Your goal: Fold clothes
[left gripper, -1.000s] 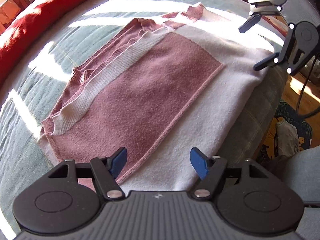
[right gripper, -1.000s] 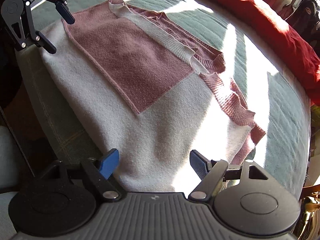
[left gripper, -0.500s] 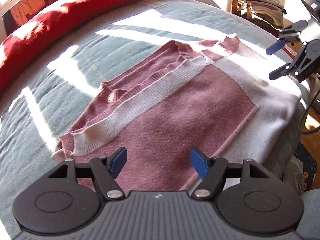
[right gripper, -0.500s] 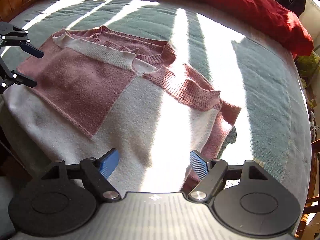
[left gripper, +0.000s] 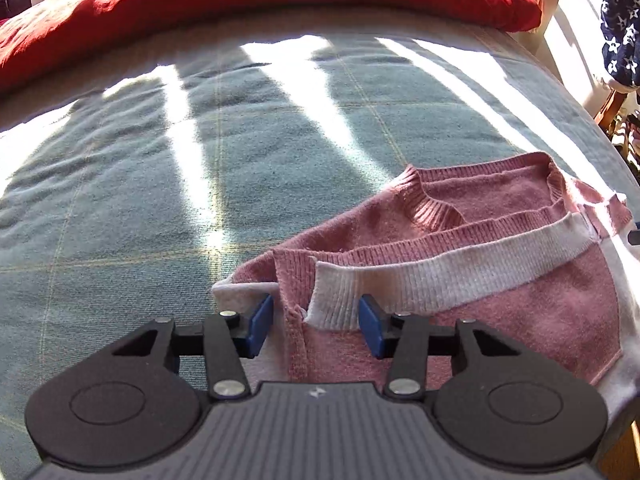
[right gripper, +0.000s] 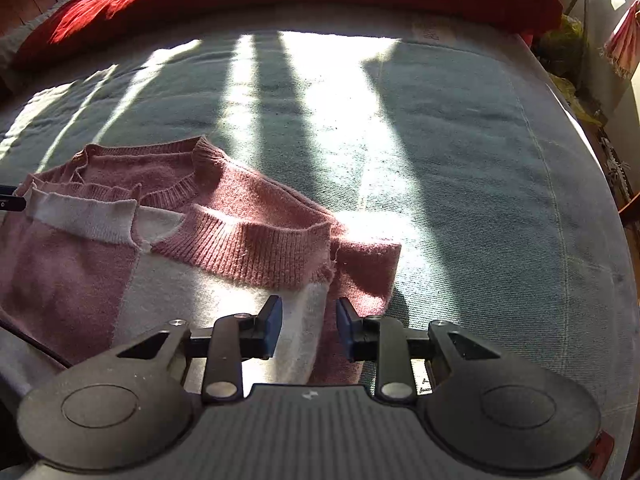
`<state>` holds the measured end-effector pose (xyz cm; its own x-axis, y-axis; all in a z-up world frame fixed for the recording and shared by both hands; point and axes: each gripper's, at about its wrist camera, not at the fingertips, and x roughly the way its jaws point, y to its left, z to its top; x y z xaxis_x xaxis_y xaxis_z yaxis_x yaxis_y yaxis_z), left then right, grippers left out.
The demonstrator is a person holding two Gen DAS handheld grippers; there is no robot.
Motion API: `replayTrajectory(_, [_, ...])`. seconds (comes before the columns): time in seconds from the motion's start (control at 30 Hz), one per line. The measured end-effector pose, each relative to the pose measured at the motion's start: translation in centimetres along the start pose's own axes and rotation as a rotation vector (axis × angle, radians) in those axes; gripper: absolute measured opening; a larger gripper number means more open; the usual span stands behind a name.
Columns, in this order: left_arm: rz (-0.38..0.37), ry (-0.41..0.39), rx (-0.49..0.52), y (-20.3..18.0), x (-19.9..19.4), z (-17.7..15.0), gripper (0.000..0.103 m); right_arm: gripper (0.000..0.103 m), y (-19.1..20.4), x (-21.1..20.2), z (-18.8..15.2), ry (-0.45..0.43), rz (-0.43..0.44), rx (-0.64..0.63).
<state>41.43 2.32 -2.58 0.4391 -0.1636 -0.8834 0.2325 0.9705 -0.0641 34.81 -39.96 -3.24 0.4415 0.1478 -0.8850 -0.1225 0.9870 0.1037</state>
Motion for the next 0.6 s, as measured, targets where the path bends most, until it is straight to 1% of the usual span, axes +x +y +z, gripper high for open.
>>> replayTrajectory(0.07, [-0.015,0.001,-0.023,0.5,0.2,0.0,0.039,0.029,0.2,0.4,0.1,0.01,0.007,0.002])
replayTrajectory(0.13, [-0.028,0.0,-0.024,0.7,0.1,0.0,0.033,0.026,0.2,0.5,0.3,0.015,0.016,0.011])
replayTrajectory(0.17, [-0.032,0.0,-0.018,0.7,0.0,0.0,0.026,0.022,0.2,0.5,0.4,0.013,0.021,0.018])
replayTrajectory(0.2, [-0.032,-0.001,-0.01,0.6,-0.1,0.0,0.021,0.018,0.2,0.5,0.4,0.012,0.025,0.025])
replayTrajectory(0.33, [-0.045,-0.005,0.012,0.3,-0.4,0.1,0.02,0.016,0.0,0.6,0.7,0.008,0.038,0.055])
replayTrajectory(0.43, [-0.05,0.024,0.007,0.4,0.6,0.2,0.02,0.016,-0.4,1.2,0.6,0.017,0.023,0.085])
replayTrajectory(0.47, [-0.056,0.02,0.008,0.4,0.6,0.3,0.014,0.014,-0.5,1.3,0.5,0.017,0.027,0.097])
replayTrajectory(0.5, [-0.055,0.008,0.019,0.2,0.4,0.5,0.004,0.007,-0.5,1.3,0.6,0.015,0.036,0.096])
replayTrajectory(0.6, [-0.02,-0.03,0.039,-0.1,-0.7,1.1,0.003,0.007,0.3,0.3,1.0,-0.011,0.017,0.038])
